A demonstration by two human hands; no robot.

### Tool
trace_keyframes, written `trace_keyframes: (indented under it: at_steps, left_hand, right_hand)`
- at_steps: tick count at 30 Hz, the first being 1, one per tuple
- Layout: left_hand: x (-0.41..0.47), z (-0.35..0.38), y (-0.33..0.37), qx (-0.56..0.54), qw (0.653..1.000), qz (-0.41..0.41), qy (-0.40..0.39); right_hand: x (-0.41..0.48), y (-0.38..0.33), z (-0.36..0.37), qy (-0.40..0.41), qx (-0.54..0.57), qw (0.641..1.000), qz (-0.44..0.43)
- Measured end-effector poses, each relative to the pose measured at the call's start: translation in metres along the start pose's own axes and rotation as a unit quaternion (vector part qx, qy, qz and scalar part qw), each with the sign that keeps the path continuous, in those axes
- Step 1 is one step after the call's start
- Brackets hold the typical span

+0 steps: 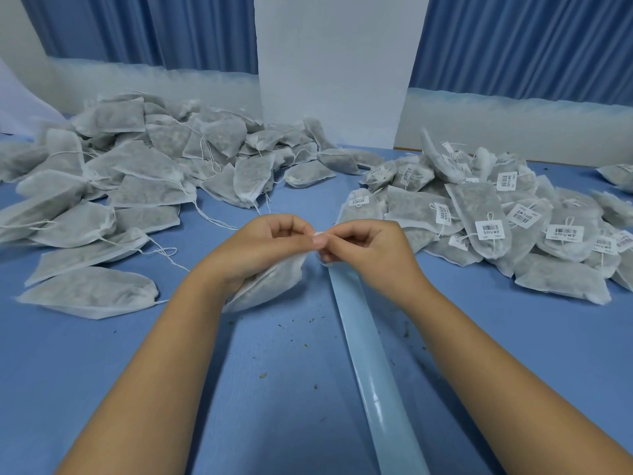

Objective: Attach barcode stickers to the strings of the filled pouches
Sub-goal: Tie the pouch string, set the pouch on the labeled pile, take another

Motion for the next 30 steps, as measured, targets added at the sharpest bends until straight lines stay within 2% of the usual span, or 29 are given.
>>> trace_keyframes:
  at_steps: [3,8,12,18,23,30]
  left_hand:
    - [-0.001,0.007,0.000,0.054,0.998,-0.003,-0.013]
    - [0.000,0.007,-0.005,0.058,0.998,-0.019,0.012]
    - [-0.001,0.004,-0.001,0.070,0.997,0.000,0.019]
    - [-0.001,0.014,0.007,0.134,0.990,0.041,0.020]
    - [0.000,0.020,0.014,0.236,0.969,0.071,0.031]
    - [-0.003,0.036,0.029,0.397,0.912,0.095,0.033]
  right_hand:
    - [0.001,-0.001,0.000,0.001,0.005,1.000,-0.008]
    - [0.003,0.000,-0.005,0.021,0.011,1.000,-0.004]
    - [0.004,0.004,-0.015,0.054,0.015,0.998,0.009]
    - [0.004,0.008,-0.012,0.058,0.068,0.995,0.044]
    - [0.003,0.012,-0.016,0.087,0.097,0.989,0.070]
    - [0.000,0.014,-0.016,0.105,0.044,0.991,0.070]
Point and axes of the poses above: each hand's wrist, its own x-axis towards the middle knuckle, its own z-axis out of the palm, y = z × x, the point moved 9 cm from there along x, towards the middle knuckle, and after that the axes turned 4 degrees about -y, right-handed, at the moved point
